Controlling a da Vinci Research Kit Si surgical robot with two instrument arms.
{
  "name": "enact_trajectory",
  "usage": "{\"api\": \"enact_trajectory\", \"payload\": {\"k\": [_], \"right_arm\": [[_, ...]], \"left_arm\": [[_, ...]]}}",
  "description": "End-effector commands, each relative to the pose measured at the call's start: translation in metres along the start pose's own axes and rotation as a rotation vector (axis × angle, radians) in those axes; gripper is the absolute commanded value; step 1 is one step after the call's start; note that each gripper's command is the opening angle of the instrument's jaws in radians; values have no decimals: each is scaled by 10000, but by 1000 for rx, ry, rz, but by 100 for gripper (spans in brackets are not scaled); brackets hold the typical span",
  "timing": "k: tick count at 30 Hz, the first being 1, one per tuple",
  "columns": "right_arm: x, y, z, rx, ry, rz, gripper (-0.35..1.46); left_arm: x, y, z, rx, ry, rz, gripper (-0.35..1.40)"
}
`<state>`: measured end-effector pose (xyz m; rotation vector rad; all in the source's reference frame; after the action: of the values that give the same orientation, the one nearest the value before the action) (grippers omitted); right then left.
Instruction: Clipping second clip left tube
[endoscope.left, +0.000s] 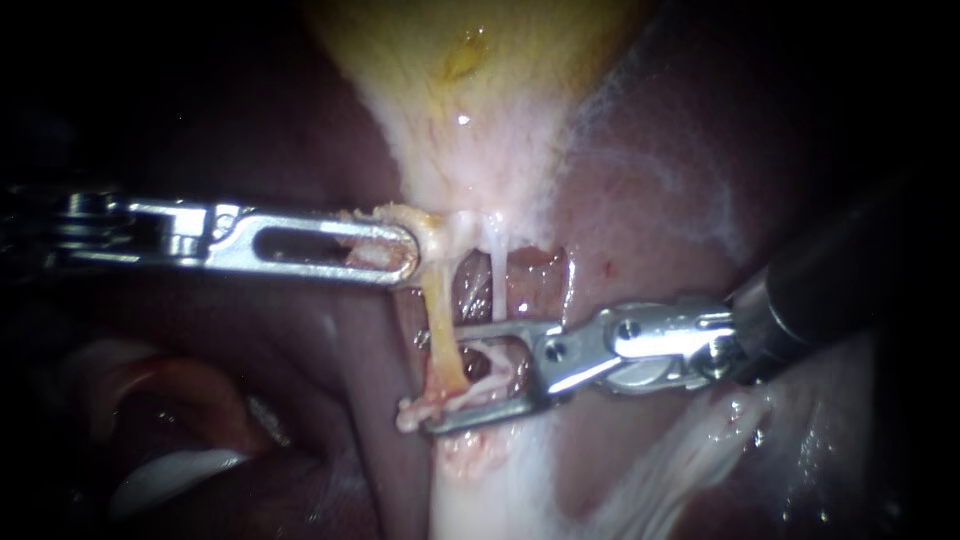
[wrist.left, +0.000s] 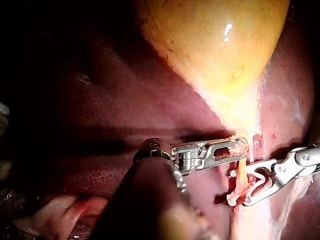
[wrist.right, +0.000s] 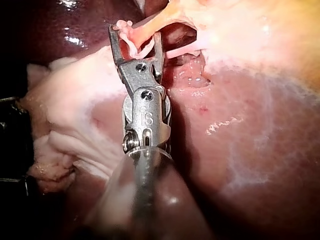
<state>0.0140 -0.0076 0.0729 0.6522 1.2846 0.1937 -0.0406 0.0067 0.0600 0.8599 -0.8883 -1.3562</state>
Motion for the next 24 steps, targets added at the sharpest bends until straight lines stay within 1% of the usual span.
{"api": "enact_trajectory", "payload": {"k": [1, 7, 8, 12, 14, 16, 17, 20, 21, 24], "right_arm": [[1, 1, 2, 4, 13, 11, 46], [4, 4, 14, 12, 31, 72, 43], [4, 4, 16, 15, 37, 95, 42], [3, 2, 17, 25, 42, 152, 33], [3, 2, 17, 26, 42, 176, 24], [2, 1, 15, 26, 42, 199, 10], [2, 1, 15, 27, 42, 205, 1], [1, 0, 12, 28, 41, 264, -30], [0, 0, 10, 29, 41, 276, -35], [-2, 0, 8, 29, 41, 281, -35]], "left_arm": [[0, 0, 1, -1, 0, 0, -35], [0, 0, 2, -1, -1, -1, -35], [0, 0, 2, -1, -1, -1, -35], [0, 0, 2, -1, -1, -1, -35], [0, 0, 2, -1, -1, -1, -35], [-1, 0, 2, -1, -1, 0, -35], [-1, 0, 2, -1, -1, 0, -35], [-1, 1, 2, 0, 0, 0, -35], [-1, 1, 2, 0, 0, 0, -35], [-2, 2, 2, 0, 0, 0, -35]]}}
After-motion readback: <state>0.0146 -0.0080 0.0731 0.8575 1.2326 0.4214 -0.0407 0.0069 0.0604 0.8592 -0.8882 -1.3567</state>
